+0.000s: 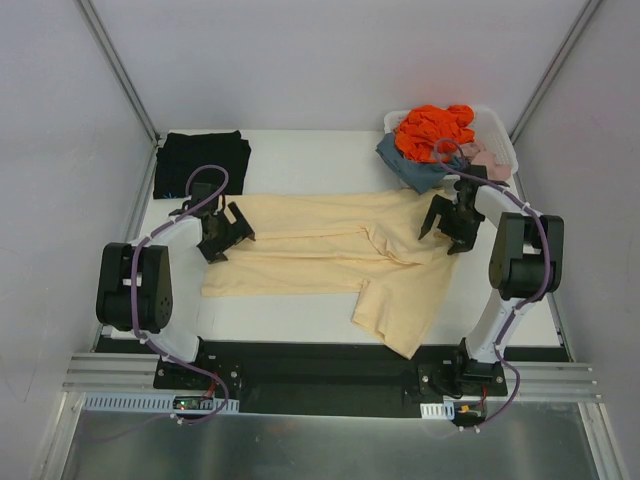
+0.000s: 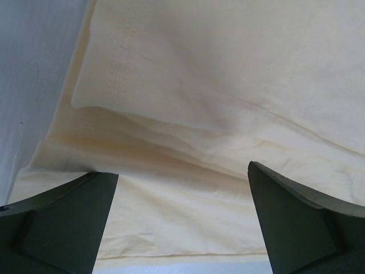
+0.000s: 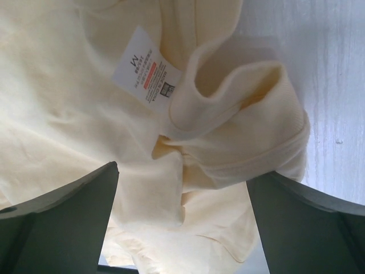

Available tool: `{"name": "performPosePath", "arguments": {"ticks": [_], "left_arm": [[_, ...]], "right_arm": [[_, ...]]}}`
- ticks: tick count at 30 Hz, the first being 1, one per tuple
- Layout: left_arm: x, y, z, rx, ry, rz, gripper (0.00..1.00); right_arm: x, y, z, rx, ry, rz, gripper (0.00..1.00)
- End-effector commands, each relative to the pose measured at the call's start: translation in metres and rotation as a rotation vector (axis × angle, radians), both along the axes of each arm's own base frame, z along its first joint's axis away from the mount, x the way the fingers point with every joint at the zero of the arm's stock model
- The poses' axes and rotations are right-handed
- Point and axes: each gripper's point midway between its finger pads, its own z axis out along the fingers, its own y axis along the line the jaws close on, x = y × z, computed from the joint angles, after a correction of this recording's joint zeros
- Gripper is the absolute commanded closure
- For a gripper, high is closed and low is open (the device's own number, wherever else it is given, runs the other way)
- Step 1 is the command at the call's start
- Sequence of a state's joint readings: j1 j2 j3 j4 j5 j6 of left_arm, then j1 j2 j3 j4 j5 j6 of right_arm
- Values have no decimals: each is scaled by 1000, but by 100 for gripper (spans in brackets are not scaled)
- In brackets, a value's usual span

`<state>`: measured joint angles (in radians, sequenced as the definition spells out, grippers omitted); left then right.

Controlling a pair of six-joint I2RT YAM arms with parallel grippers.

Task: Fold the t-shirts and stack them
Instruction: Grap the side of the flattened tshirt closest away from the robot with both arms

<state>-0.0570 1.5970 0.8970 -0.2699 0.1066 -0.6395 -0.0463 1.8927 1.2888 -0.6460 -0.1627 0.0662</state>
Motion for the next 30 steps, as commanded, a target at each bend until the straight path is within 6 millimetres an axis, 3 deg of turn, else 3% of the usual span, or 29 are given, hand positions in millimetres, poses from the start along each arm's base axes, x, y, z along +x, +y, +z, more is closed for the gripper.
{"name": "performPosePath", "arguments": {"ticks": [1,2,3,4,8,10,11,16,20,25,27,30], "left_arm": [[-17,6,1,14,26,-3,1],[-27,8,1,19,47,10,1],[-32,10,5,26,47,20,1],[-35,12,19,34,14,35,1],[-79,35,33,133,92,161,1],[-95,48,40,185,104,226,0],[-106,51,37,192,131,274,1],[-145,69,25,235,208,408,3],[-155,80,11,245,201,499,9],[-145,74,-1,164,182,505,26],[-149,72,-7,156,216,506,37],[-155,73,-15,159,251,506,45]], "right_arm": [[-15,-6,7,-16,-6,19,3],[-18,-5,21,-19,-44,22,3],[-27,-5,22,-22,-41,26,3],[-32,-5,28,-34,-50,32,3],[-40,-6,71,-100,-176,44,3],[-44,-8,80,-137,-210,41,3],[-45,-3,93,-146,-260,47,3],[-50,12,113,-109,-411,68,3],[-57,22,107,-69,-418,103,3],[-62,22,98,-76,-370,113,3],[-65,21,95,-80,-354,114,3],[-68,21,93,-85,-345,116,3]]}}
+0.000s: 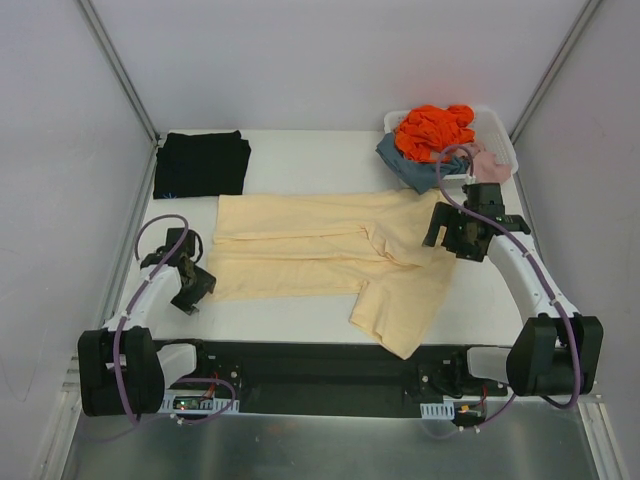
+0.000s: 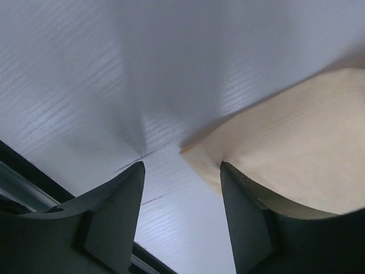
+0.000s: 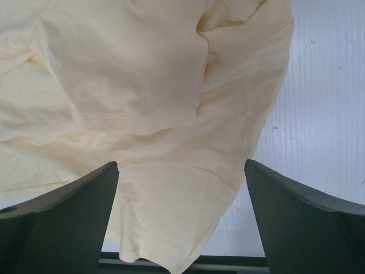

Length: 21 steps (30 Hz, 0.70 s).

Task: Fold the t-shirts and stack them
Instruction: Grap the side of the flattened tshirt closest away from the robot with both arms

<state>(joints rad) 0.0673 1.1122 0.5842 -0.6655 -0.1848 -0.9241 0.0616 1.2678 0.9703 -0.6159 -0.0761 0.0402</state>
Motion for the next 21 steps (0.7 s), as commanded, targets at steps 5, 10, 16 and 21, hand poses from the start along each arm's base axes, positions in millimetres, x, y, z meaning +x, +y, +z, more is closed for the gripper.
{"name": "performPosePath", "arguments": {"ticks": [5,10,16,21], "left_arm": [[-9,-4,-19,-38,64,11,57],[-13,-9,-27,-65,69,11,66],[-7,-8,-30,-60,61,-2,78],[5,-4,-25,-40,38,-36,100]], "right_arm": [[-4,2,0,-5,15,17,3],[-6,3,-1,-12,19,20,3],[-11,12,3,-10,14,77,3],[-39,48,16,-123,8,362,3]]}}
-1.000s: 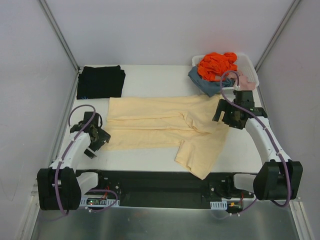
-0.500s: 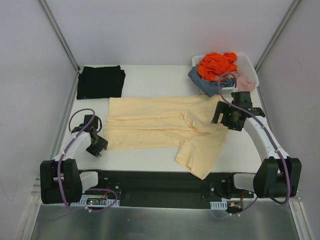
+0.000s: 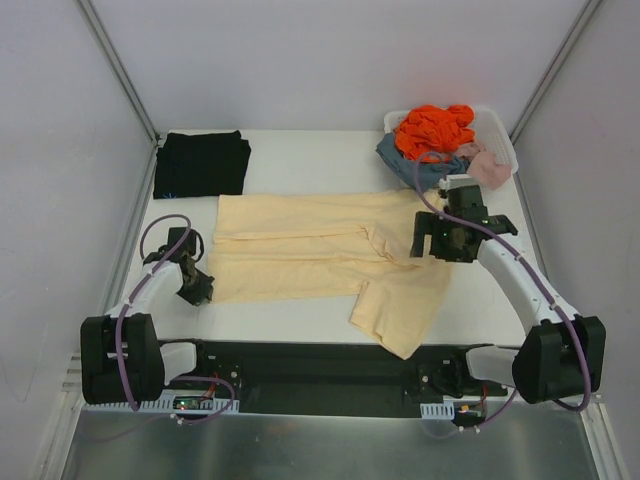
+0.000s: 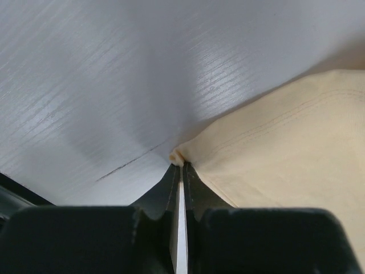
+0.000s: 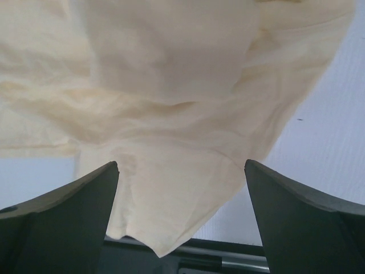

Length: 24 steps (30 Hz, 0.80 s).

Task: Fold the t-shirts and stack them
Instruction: Grap the side of the flattened tshirt closest away from the robot with both arms

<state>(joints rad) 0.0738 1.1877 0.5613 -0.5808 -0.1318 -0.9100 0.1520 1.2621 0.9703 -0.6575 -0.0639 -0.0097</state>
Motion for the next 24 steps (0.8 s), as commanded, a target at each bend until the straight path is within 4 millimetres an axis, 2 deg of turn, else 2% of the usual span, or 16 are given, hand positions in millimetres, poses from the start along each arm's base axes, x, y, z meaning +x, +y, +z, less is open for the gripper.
{"name": "performPosePath", "arguments": {"ticks": [1,5,6,8,9,14,16,19,24], "left_arm": [[-1,4,-8,16,22,-23,100],[3,7,-1,36,-26,-27,100],[3,7,0,39,-33,-29,100],[3,8,4,45,-55,-34,100],[4,8,5,46,-62,-39,100],[5,5,8,32,-83,-46,100],[5,5,7,28,-88,-45,100],[6,3,8,22,-101,-52,100],[4,-1,6,1,-101,-66,100]], "right_arm": [[-32,35,20,-96,-8,285,3],[-83,64,14,-172,92,490,1],[-106,74,9,-172,139,563,1],[-133,87,4,-125,205,589,1],[-153,95,2,-112,236,652,3],[-207,99,-27,-161,346,627,11],[-216,104,-38,-201,334,665,14],[-203,101,-54,-271,275,618,27],[-194,104,-78,-337,274,647,30]]}}
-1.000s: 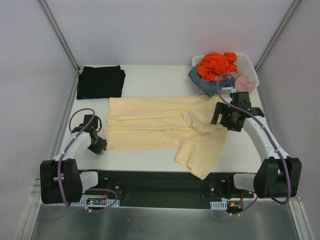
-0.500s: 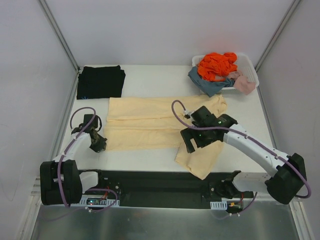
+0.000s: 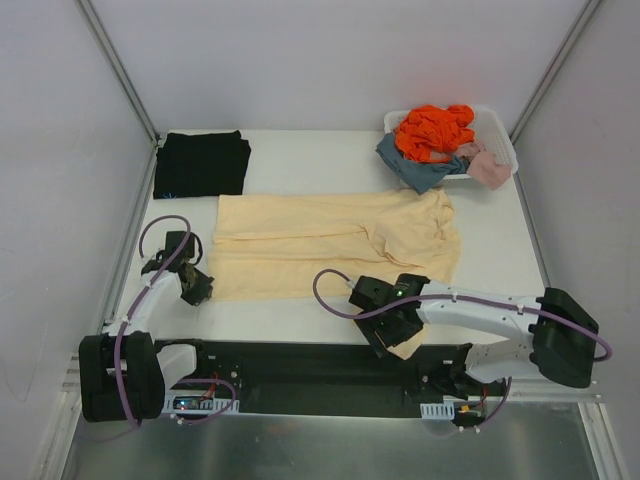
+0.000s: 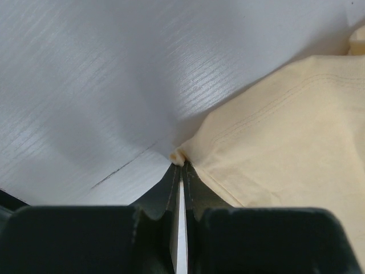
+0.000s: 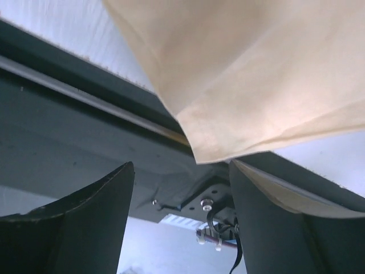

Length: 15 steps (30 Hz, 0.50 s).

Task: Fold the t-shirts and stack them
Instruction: Grap the side of the flattened tshirt closest away from the robot with both arms

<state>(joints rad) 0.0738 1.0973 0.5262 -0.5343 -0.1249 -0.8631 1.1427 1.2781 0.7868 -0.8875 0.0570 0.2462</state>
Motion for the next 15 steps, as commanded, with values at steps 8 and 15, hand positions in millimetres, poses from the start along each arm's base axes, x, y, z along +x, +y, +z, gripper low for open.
{"name": "performPosePath", "arguments": {"ticks": [8,15], "left_arm": [[-4,0,-1,-2,-20,-4,100],[-1,1,0,-3,-14,2,100]], "right_arm": [[23,7,-34,-117,-47,-28,43],[27,-16,-46,-223,-49,-69,73]]}}
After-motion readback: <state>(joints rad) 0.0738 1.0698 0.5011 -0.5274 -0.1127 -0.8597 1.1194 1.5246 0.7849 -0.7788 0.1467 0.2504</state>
